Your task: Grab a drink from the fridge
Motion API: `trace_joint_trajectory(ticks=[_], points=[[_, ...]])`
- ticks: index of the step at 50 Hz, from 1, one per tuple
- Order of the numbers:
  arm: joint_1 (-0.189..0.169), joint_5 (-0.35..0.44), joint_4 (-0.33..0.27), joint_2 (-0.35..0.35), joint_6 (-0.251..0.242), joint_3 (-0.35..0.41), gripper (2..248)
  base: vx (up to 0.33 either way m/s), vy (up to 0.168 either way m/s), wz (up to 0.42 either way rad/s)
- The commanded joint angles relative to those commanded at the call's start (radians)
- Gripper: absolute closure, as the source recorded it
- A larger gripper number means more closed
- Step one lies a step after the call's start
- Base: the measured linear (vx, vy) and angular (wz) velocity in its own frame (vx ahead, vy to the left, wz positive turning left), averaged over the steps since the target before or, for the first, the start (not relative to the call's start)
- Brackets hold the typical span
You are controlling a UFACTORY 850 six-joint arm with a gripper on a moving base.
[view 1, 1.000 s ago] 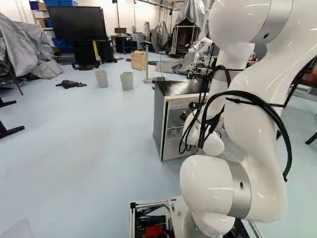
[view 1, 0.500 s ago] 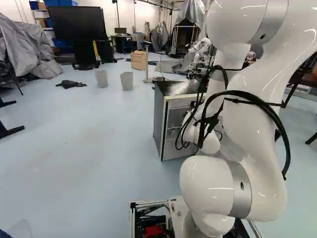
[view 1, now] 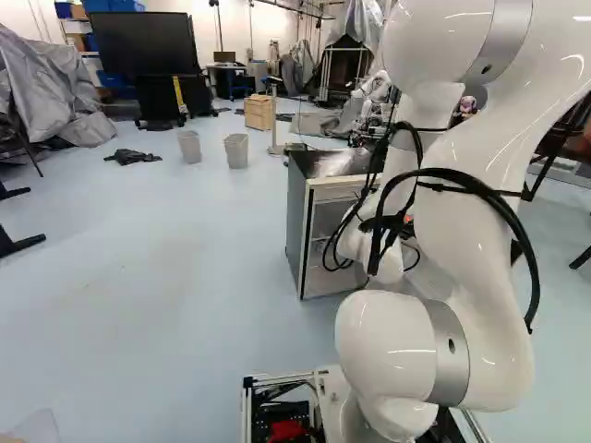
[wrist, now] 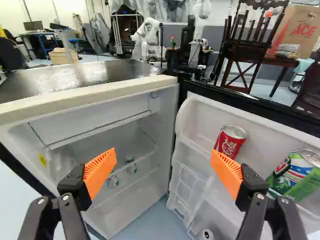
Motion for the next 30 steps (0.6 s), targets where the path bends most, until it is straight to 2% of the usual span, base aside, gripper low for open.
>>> trace_joint_trajectory(ticks=[30], points=[[0.001, 0.000, 0.209, -0.003, 0.000, -0.004, 3, 0.000, 0.000, 0.000]])
